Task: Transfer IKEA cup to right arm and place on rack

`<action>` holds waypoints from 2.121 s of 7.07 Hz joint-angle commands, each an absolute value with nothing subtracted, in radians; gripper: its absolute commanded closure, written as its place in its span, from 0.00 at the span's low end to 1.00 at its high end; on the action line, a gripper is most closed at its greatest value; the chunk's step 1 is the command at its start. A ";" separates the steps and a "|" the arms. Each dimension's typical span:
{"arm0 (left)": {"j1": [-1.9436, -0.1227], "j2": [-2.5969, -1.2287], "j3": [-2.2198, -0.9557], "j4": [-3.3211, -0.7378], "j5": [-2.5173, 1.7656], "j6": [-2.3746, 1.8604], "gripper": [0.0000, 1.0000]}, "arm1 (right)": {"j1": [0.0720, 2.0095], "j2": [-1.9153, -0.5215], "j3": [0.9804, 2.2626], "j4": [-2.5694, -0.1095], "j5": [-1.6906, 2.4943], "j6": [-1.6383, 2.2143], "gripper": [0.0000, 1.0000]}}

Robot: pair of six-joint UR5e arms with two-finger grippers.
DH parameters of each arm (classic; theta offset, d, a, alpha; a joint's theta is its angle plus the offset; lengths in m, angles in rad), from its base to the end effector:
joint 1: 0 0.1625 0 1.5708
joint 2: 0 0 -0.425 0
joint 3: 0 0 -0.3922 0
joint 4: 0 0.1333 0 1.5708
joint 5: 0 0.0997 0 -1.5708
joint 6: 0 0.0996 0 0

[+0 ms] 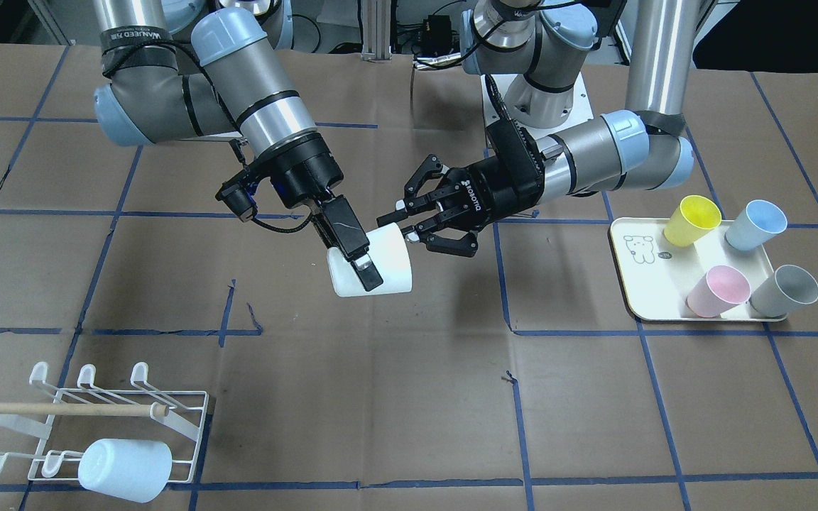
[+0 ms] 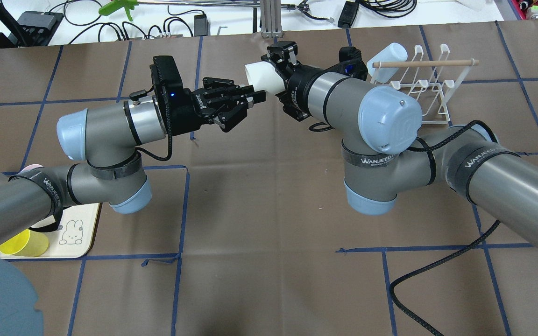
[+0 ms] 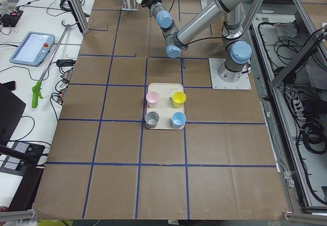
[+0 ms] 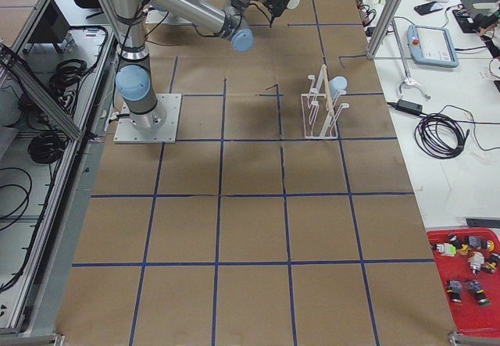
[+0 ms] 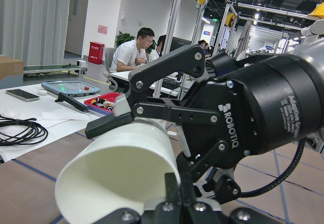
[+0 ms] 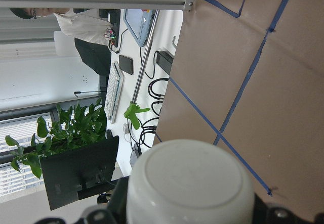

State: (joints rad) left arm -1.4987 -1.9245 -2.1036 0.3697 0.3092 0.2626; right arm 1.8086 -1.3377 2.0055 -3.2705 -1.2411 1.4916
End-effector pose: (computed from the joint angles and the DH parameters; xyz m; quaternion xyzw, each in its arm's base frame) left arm -0.1937 -0.4860 0.3290 -0.3617 -0.6666 0.4854 0.4350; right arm 0.2877 -0.4840 0.3703 0.4378 0.7424 -0.2072 0.4629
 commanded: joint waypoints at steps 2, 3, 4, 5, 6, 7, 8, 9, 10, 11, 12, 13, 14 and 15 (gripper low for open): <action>-1.496 -1.913 -2.103 0.376 0.307 0.230 0.06 | 1.809 -1.338 2.005 -3.270 -1.241 1.491 0.54; -1.483 -1.908 -2.109 0.383 0.307 0.230 0.04 | 1.809 -1.338 2.003 -3.270 -1.239 1.491 0.56; -1.441 -1.910 -2.112 0.420 0.302 0.229 0.02 | 1.807 -1.336 2.000 -3.270 -1.239 1.488 0.59; -1.372 -1.910 -2.118 0.434 0.269 0.227 0.02 | 1.801 -1.336 2.000 -3.270 -1.236 1.488 0.63; -1.312 -1.910 -2.132 0.437 0.223 0.229 0.02 | 1.786 -1.336 1.999 -3.267 -1.235 1.485 0.73; -1.283 -1.911 -2.129 0.434 0.221 0.227 0.02 | 1.755 -1.336 1.994 -3.267 -1.233 1.480 0.79; -1.282 -1.916 -2.117 0.423 0.241 0.227 0.02 | 1.696 -1.336 1.997 -3.275 -1.233 1.403 0.80; -1.284 -1.928 -2.096 0.417 0.329 0.227 0.02 | 1.619 -1.338 2.002 -3.281 -1.214 1.211 0.86; -1.288 -1.928 -2.044 0.363 0.404 0.218 0.02 | 1.547 -1.341 2.005 -3.281 -1.203 0.975 0.90; -1.304 -1.922 -2.010 0.289 0.542 0.218 0.02 | 1.493 -1.338 2.005 -3.281 -1.204 0.722 0.91; -1.342 -1.910 -1.991 0.197 0.710 0.218 0.02 | 1.439 -1.338 2.005 -3.281 -1.215 0.492 0.91; -1.392 -1.896 -1.935 0.035 0.896 0.216 0.02 | 1.383 -1.339 2.000 -3.281 -1.218 0.301 0.91; -1.441 -1.890 -1.857 -0.141 1.055 0.218 0.02 | 1.341 -1.338 1.993 -3.284 -1.218 0.128 0.92; -1.494 -1.875 -1.791 -0.342 1.218 0.215 0.01 | 1.315 -1.332 1.965 -3.283 -1.221 -0.037 0.92</action>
State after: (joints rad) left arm -1.4336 -1.8898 -1.8701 -0.1193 1.0232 0.2168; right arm 1.3565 -1.3364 1.9888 -3.2829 -1.2181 0.1740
